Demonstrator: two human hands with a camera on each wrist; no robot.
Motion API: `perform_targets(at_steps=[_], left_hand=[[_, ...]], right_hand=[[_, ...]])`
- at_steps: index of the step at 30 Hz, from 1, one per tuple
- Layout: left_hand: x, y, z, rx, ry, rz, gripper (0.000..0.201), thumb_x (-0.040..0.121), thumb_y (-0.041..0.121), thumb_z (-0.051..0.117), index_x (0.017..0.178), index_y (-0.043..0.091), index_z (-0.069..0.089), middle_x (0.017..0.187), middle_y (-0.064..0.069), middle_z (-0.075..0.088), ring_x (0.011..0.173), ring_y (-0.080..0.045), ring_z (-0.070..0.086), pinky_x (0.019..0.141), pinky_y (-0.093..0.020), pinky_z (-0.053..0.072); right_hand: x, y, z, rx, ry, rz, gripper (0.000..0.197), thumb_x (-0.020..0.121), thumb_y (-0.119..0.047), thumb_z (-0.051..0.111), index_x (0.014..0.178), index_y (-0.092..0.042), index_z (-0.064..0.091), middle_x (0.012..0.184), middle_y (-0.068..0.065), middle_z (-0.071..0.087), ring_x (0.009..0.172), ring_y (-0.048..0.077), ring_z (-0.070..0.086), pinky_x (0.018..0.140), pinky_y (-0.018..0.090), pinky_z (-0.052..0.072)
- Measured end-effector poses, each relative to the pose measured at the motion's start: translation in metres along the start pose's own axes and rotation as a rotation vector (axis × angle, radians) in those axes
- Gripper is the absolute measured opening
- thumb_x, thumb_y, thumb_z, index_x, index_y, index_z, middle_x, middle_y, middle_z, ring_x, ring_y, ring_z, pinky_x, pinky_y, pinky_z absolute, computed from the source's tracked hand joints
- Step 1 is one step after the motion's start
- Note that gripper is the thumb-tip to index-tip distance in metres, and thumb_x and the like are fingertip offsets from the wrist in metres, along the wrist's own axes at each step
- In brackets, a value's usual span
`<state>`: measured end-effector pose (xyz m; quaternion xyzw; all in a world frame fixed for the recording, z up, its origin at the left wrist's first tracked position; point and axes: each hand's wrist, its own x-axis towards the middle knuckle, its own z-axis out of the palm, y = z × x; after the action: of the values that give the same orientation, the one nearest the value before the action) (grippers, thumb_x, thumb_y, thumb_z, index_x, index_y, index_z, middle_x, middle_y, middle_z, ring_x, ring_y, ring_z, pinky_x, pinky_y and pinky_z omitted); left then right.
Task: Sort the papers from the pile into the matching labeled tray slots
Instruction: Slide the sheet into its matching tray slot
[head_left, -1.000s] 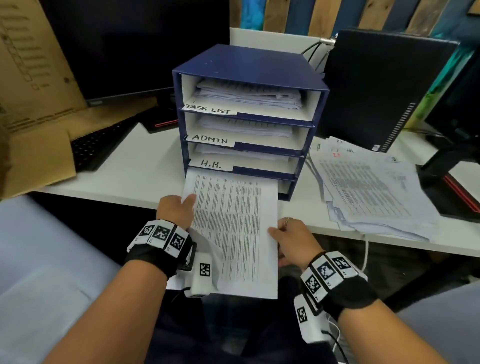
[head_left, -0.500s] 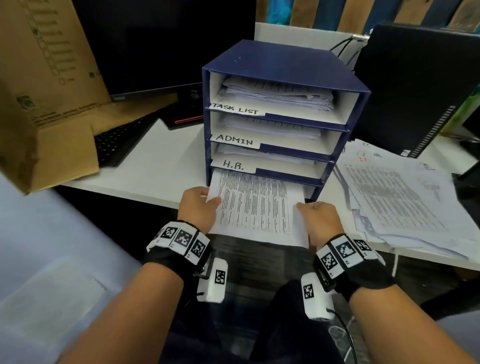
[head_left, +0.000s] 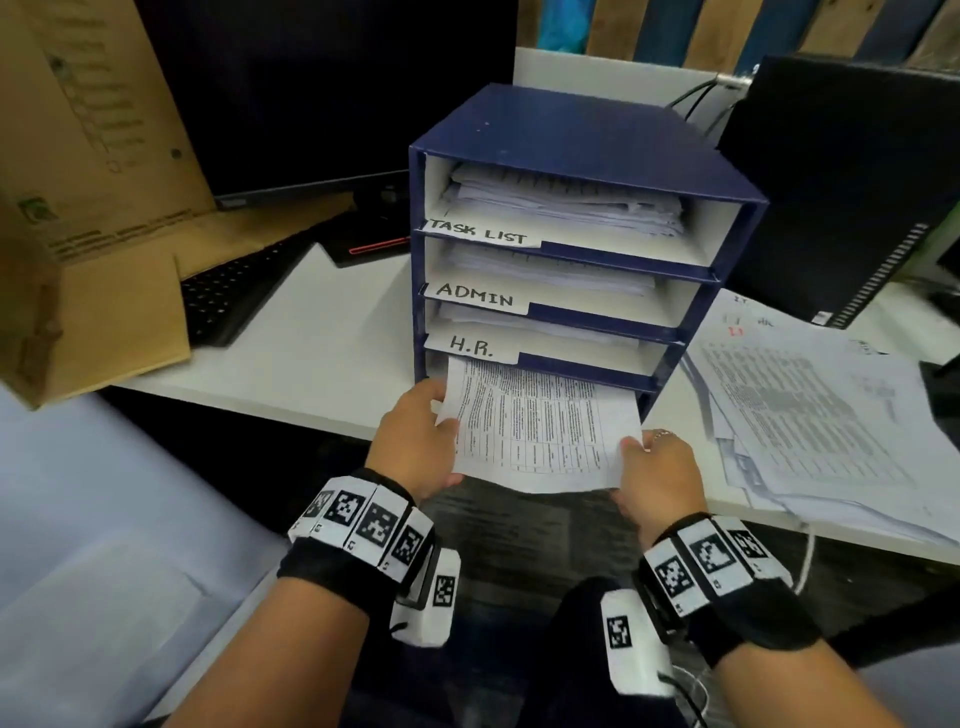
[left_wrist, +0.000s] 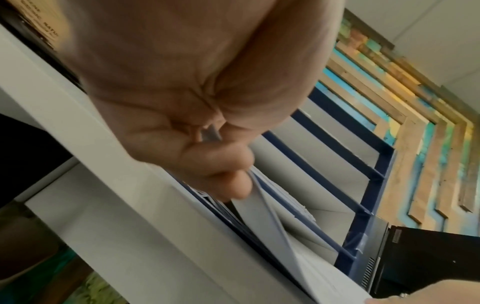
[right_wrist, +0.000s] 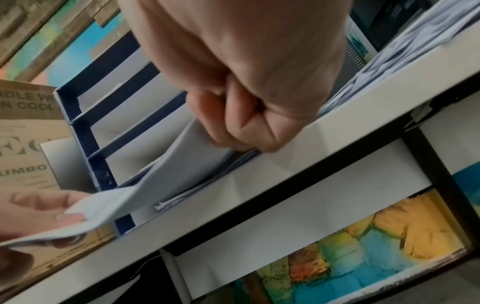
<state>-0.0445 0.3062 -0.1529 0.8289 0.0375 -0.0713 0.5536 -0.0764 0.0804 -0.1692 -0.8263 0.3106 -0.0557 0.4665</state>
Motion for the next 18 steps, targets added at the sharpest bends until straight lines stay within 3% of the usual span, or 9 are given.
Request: perform_targets(at_steps=[2,3,4,7,9,13,16,18], left_hand=[[-0.001,-0.005,0.001,0.024,-0.009,0.025,0.023,0.1,0.011,0.049,0.112,0.03,0.053,0.103,-0.003,0.064,0.085,-0.024,0.068,0.05,-0.03,0.058],[-0.001,-0.005,0.001,0.048,-0.003,0.037,0.024,0.1,0.01,0.048,0.113,0.03,0.053,0.103,-0.002,0.064,0.084,-0.024,0.068,0.051,-0.03,0.058],[0.001,-0.005,0.001,0.076,0.012,0.054,0.026,0.1,0.01,0.048,0.116,0.03,0.054,0.104,0.0,0.065,0.084,-0.022,0.068,0.053,-0.032,0.059],[0.013,0.002,0.004,0.106,0.13,0.101,0.026,0.099,0.01,0.049,0.119,0.027,0.056,0.113,0.001,0.064,0.081,-0.02,0.067,0.064,-0.04,0.062],[0.022,0.009,0.006,0.058,0.217,0.057,0.023,0.1,0.012,0.05,0.119,0.021,0.058,0.117,0.001,0.062,0.068,-0.02,0.068,0.059,-0.038,0.062],[0.035,0.013,0.01,-0.223,0.316,-0.143,0.027,0.096,0.007,0.057,0.121,0.011,0.063,0.12,-0.009,0.064,0.052,-0.019,0.07,0.061,-0.03,0.061],[0.042,0.014,0.015,-0.254,0.394,-0.157,0.022,0.093,0.006,0.065,0.114,0.007,0.066,0.107,-0.007,0.068,0.036,0.001,0.059,0.042,-0.011,0.047],[0.045,0.017,0.02,-0.301,0.442,-0.157,0.017,0.092,0.009,0.067,0.108,0.005,0.068,0.088,-0.003,0.069,0.035,0.003,0.057,0.038,-0.009,0.043]], right_hand=[[-0.004,0.007,-0.005,0.047,-0.066,0.031,0.02,0.102,-0.016,0.044,0.11,-0.002,0.055,0.102,0.016,0.058,0.072,0.033,0.063,0.055,0.034,0.054],[-0.004,0.009,-0.006,0.076,-0.091,0.053,0.019,0.102,-0.015,0.044,0.11,0.0,0.054,0.1,0.018,0.057,0.06,0.029,0.058,0.043,0.026,0.046],[-0.002,0.009,-0.007,0.098,-0.1,0.069,0.02,0.101,-0.013,0.044,0.112,0.001,0.054,0.099,0.021,0.056,0.053,0.026,0.054,0.039,0.023,0.041],[0.0,0.0,-0.005,0.168,-0.095,0.027,0.021,0.102,-0.013,0.043,0.119,-0.005,0.052,0.101,0.019,0.058,0.048,0.024,0.053,0.041,0.025,0.04],[0.002,-0.009,0.001,0.214,-0.06,-0.024,0.017,0.103,-0.015,0.043,0.117,-0.01,0.052,0.102,0.017,0.062,0.055,0.024,0.056,0.041,0.024,0.041],[0.007,-0.028,0.009,0.453,0.026,0.033,0.011,0.103,-0.016,0.05,0.093,-0.013,0.055,0.09,0.014,0.07,0.051,0.024,0.063,0.045,0.026,0.045],[0.006,-0.032,0.012,0.589,-0.001,0.089,0.01,0.101,-0.014,0.056,0.1,-0.005,0.058,0.081,0.019,0.074,0.056,0.029,0.071,0.057,0.033,0.054],[0.007,-0.032,0.013,0.6,0.017,0.12,0.007,0.101,-0.011,0.055,0.103,-0.004,0.056,0.078,0.02,0.073,0.054,0.027,0.069,0.059,0.033,0.055]])
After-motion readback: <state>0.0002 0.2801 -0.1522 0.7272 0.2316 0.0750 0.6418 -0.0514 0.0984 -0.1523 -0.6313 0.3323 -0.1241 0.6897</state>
